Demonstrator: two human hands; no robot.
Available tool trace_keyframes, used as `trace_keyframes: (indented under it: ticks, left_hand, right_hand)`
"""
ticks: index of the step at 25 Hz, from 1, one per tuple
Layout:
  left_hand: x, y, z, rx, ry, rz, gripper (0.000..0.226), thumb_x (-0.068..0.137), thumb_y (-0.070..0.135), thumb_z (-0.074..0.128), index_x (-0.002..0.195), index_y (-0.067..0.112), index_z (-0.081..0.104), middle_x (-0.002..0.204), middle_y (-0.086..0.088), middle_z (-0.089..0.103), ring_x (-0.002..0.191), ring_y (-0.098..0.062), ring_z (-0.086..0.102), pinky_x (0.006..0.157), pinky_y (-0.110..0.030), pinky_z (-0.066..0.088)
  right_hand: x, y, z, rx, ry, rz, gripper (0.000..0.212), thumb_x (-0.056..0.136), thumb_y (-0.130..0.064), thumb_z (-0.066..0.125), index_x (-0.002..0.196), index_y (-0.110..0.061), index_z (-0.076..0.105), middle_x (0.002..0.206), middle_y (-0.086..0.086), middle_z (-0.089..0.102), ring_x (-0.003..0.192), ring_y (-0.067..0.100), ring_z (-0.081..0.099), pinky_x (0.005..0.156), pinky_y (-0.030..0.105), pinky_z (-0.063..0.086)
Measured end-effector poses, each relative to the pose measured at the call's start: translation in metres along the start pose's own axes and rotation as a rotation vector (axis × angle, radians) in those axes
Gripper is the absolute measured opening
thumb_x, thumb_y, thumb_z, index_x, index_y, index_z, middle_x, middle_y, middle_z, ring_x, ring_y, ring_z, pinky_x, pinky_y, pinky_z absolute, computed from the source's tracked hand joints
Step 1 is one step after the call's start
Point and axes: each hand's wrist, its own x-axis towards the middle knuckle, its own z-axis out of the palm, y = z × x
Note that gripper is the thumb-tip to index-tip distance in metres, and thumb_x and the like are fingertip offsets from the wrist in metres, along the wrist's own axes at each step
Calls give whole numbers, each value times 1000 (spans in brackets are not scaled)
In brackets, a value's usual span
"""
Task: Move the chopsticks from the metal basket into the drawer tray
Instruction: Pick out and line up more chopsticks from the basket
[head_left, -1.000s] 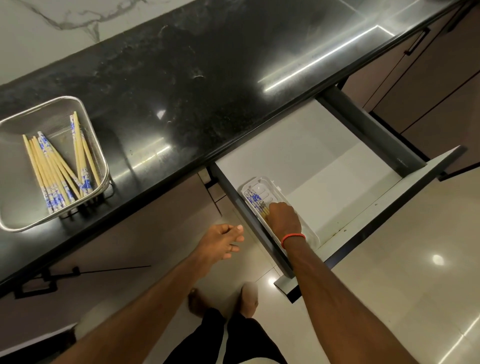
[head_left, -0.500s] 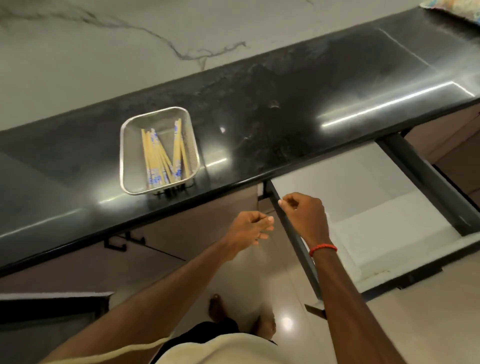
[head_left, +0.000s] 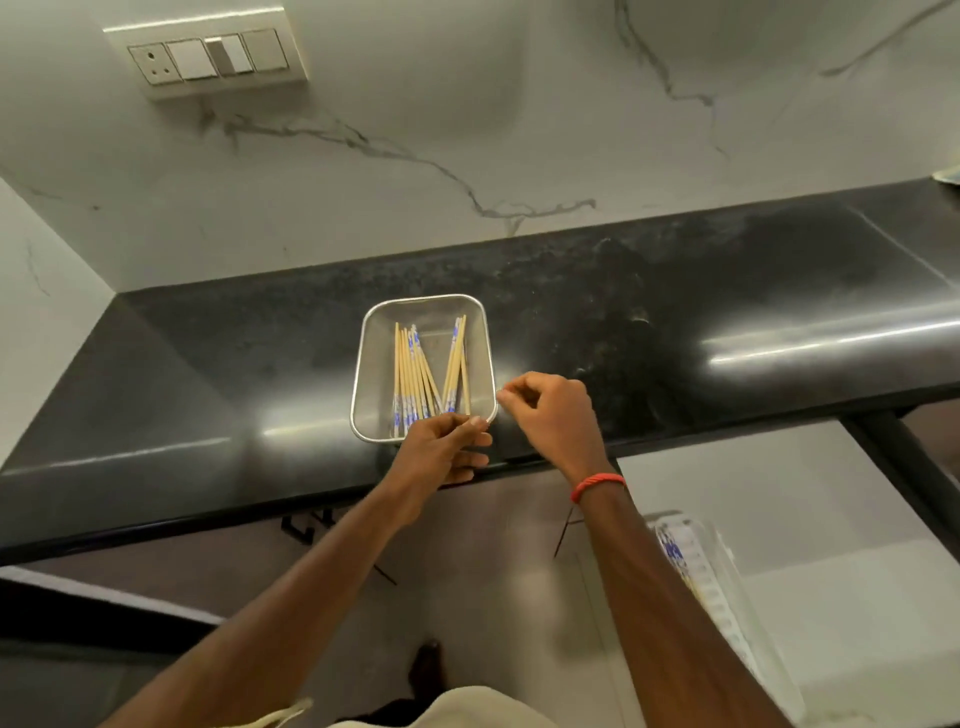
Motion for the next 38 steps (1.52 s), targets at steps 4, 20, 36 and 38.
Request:
trace_keyframes:
  ticks: [4,20,36,38]
  left_hand:
    - [26,4,-39,-95,45,-1,25,96,33,64,107,11,72,101,-7,79,89,-25,77,73,-33,63]
    - [88,0,-152,-225,23,-67,21,98,26,64,107,10,73,99,-11,78,79,-22,78,67,-41,64]
    - [117,10,-155,-302,-2,-38,19,99,13,61,116,4,65,106,-21,75,92,-38,76,76,-52,64]
    - [119,10,-157,-285,9,-28,19,99,10,61,115,1,66,101,-20,77,87,-35,78,69,-50,64]
  right_hand:
    - [34,-31,42,-53,-76,9,21,90,-36,70,98,-17,76,89,-2,76,79,8,69,78,30,60]
    - [89,-38,172,-435,-138,185,21,91,-22,69,111,-17,66,97,4,72,90,22,69,72,30,52]
    - [65,-85,142,354,-164,426,18,79,-13,78,95,-21,73,73,1,73,67,12,71,61,22,58]
    - [60,-87,144,380,-206,416,15,79,-14,79,93,-19,74,73,1,73,66,9,71,60,19,56]
